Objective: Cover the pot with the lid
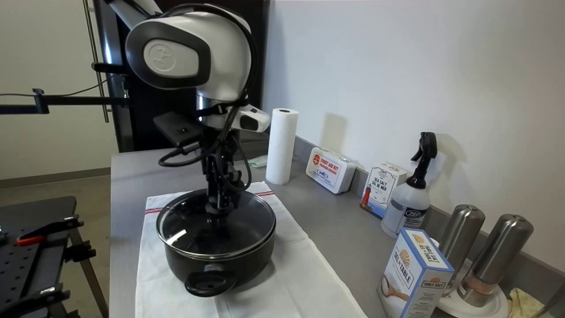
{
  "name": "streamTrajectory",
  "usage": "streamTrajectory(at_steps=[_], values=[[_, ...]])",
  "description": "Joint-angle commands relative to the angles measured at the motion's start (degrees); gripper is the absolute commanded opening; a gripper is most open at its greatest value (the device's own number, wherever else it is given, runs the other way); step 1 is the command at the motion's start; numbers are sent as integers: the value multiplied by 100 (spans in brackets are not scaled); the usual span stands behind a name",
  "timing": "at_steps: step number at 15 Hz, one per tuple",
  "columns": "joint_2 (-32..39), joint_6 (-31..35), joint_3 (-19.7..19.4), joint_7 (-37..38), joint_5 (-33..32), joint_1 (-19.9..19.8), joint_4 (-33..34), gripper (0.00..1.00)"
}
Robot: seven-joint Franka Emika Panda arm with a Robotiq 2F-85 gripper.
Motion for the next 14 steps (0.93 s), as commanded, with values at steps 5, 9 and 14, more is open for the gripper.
streamTrajectory(at_steps=[5, 9, 14], values=[[164, 179, 40, 41, 8, -60, 180, 25], [166, 381, 64, -37, 85, -71, 135, 25], [170, 470, 122, -138, 335, -90, 80, 25]])
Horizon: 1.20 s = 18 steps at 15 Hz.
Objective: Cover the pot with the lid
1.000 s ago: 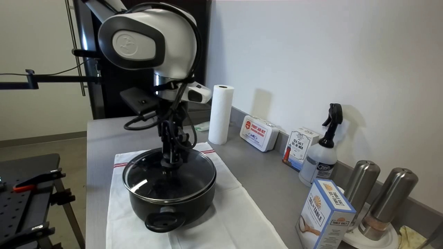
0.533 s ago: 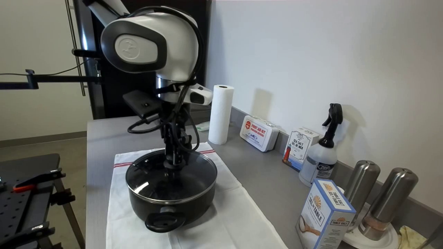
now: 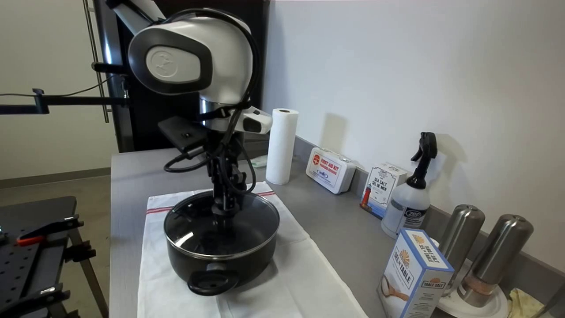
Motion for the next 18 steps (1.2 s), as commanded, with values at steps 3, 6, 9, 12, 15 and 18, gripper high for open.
streamTrajectory(at_steps=[3, 6, 9, 12, 15, 18], values=[[6, 166, 192, -259, 644, -92, 13, 25], [-48, 191, 236, -441, 962, -131, -31, 25], [-56, 209, 229, -464, 1069, -153, -31, 76], [-221, 320, 224, -369, 984, -107, -125, 95], [-467, 410, 235, -343, 888, -66, -233, 100], [-828, 422, 201, -174, 635, 16, -392, 100]])
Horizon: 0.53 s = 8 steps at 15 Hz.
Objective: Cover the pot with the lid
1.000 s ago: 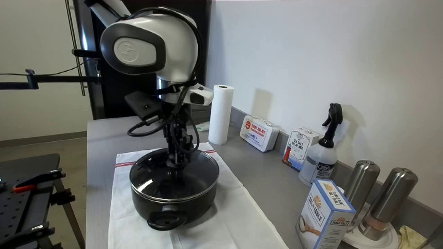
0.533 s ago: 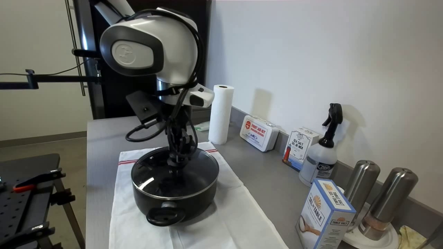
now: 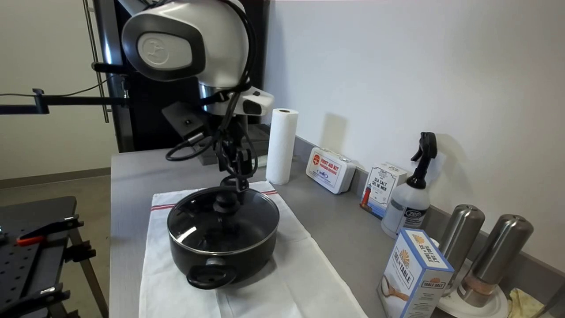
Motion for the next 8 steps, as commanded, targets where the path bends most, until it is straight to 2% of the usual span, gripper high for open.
streamTrajectory(at_steps=[1, 8], values=[[-593, 87, -1, 164, -258, 74, -367, 100], [-1043, 70, -60, 160, -326, 153, -602, 100]])
